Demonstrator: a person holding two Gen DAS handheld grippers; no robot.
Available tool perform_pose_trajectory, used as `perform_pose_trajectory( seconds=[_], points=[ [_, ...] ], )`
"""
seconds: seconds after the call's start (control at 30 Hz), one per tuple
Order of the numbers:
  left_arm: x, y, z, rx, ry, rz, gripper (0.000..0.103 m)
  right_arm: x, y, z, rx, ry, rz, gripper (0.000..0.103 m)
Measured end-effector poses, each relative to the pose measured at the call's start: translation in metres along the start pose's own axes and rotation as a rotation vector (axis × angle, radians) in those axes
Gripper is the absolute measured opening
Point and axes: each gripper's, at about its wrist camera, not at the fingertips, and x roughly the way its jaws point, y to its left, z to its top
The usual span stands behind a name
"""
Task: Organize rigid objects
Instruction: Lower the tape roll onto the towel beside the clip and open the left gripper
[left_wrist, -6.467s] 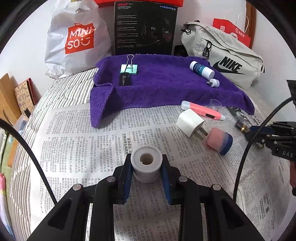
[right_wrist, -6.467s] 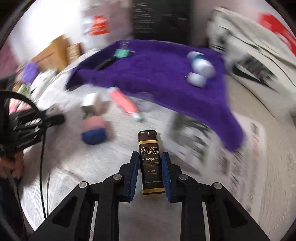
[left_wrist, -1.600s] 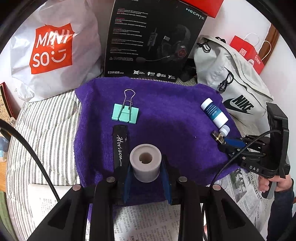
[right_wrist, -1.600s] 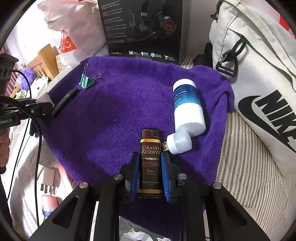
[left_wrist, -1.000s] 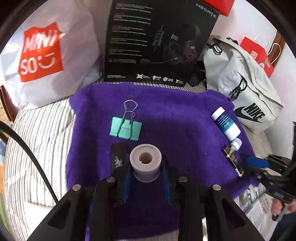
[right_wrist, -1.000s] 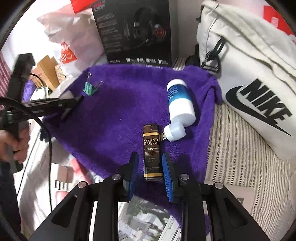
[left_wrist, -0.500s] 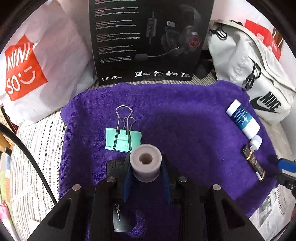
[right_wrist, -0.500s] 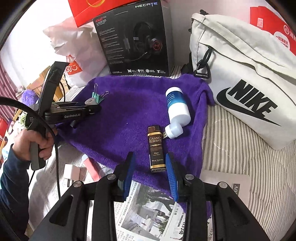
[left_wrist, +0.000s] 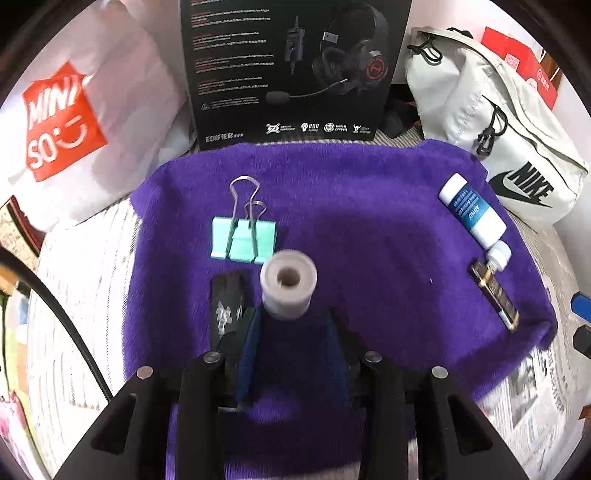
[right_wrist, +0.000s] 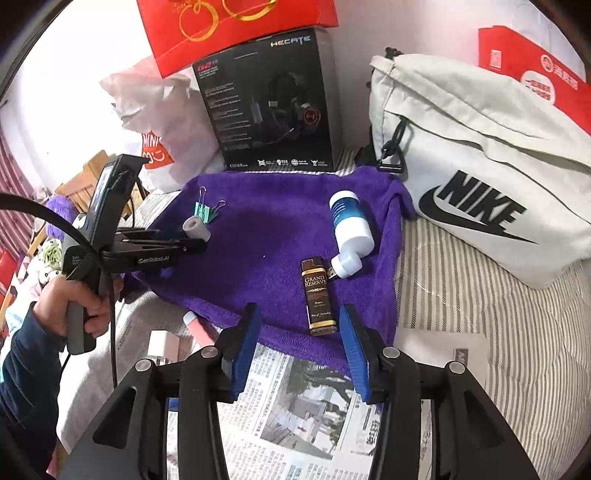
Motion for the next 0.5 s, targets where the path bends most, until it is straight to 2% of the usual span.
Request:
perform_pose_trajectory(
  seconds=[0.1, 0.23, 0.4, 0.5],
  points=[
    [-0.019, -0.001, -0.009, 0.0, -0.008, 0.025, 0.034, -0.009, 0.002, -0.005, 0.005, 0.0, 0.008, 0.045],
    [-0.05, -0.005, -0.023, -0.002, -0.031, 0.014, 0.034, -0.022, 0.006, -0.016, -0.005, 0.006, -0.007, 0.045],
    [-0.072, -0.029, -0.053, 0.01, -0.002, -0.029, 0.034, -0.033, 0.011, -0.029, -0.003, 0.026, 0.0, 0.045],
    [-0.074, -0.041, -0.067, -0.016, 0.013, -0.068, 0.034, -0.04, 0.016, -0.035, -0.026, 0.039, -0.01, 0.045]
  ],
)
